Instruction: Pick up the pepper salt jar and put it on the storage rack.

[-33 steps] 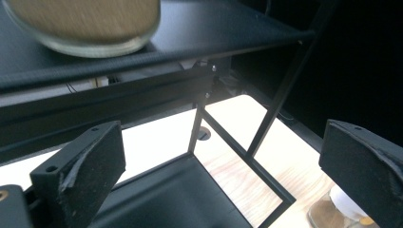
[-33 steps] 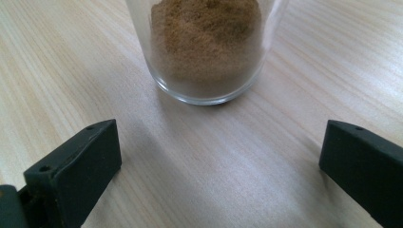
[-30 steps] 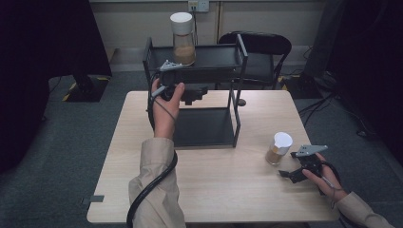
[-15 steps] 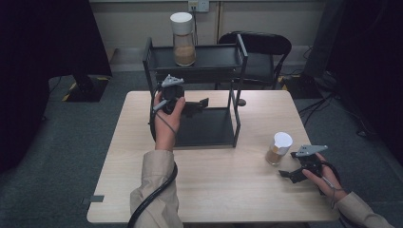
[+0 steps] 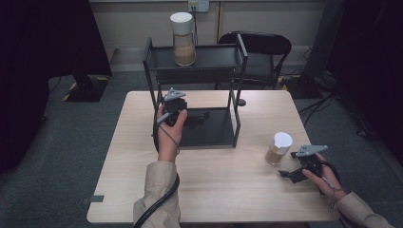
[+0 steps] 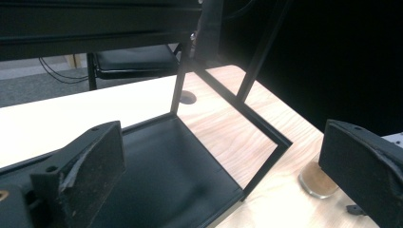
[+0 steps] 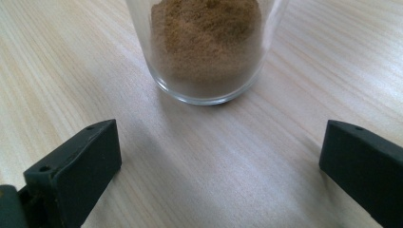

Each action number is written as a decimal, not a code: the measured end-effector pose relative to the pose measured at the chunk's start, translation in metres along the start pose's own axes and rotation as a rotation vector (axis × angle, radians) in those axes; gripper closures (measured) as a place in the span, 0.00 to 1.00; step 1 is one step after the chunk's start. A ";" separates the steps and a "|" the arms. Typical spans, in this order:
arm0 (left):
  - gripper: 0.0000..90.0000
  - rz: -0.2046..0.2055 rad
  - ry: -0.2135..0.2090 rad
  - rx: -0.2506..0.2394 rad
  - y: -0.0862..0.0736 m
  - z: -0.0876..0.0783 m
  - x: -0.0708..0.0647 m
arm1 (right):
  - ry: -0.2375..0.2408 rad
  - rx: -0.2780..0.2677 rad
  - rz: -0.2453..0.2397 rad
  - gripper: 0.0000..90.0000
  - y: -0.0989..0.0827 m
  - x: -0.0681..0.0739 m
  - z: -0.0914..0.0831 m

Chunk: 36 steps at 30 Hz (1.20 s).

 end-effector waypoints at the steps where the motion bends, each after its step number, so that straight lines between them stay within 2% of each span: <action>1: 0.01 0.000 -0.001 0.000 -0.002 0.000 0.000 | 0.000 0.000 0.001 0.00 0.000 0.000 0.000; 18: 0.01 0.000 -0.016 0.018 -0.035 0.007 0.006 | 0.001 0.002 0.001 0.00 0.000 0.000 0.000; 25: 0.01 -0.013 -0.020 0.016 -0.054 0.007 0.011 | 0.001 0.002 0.000 0.00 0.000 0.000 0.000; 26: 0.01 -0.027 -0.022 0.016 -0.061 0.008 0.014 | 0.001 0.002 0.000 0.00 0.000 0.000 0.000; 35: 0.01 -0.051 -0.021 0.018 -0.085 0.009 0.023 | 0.001 0.002 0.001 0.00 0.000 0.000 0.000; 36: 0.01 -0.057 -0.019 0.022 -0.091 0.010 0.025 | 0.001 0.002 0.000 0.00 0.000 0.000 0.000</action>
Point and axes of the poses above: each handheld gripper's, and its own axes: z roughly forward along the jaws, y roughly out of its top, x roughly to its left, the point moved 8 cm from there along z, roughly forward along the jaws, and after that the axes turned 12 degrees about -z, right-handed, at the moved point
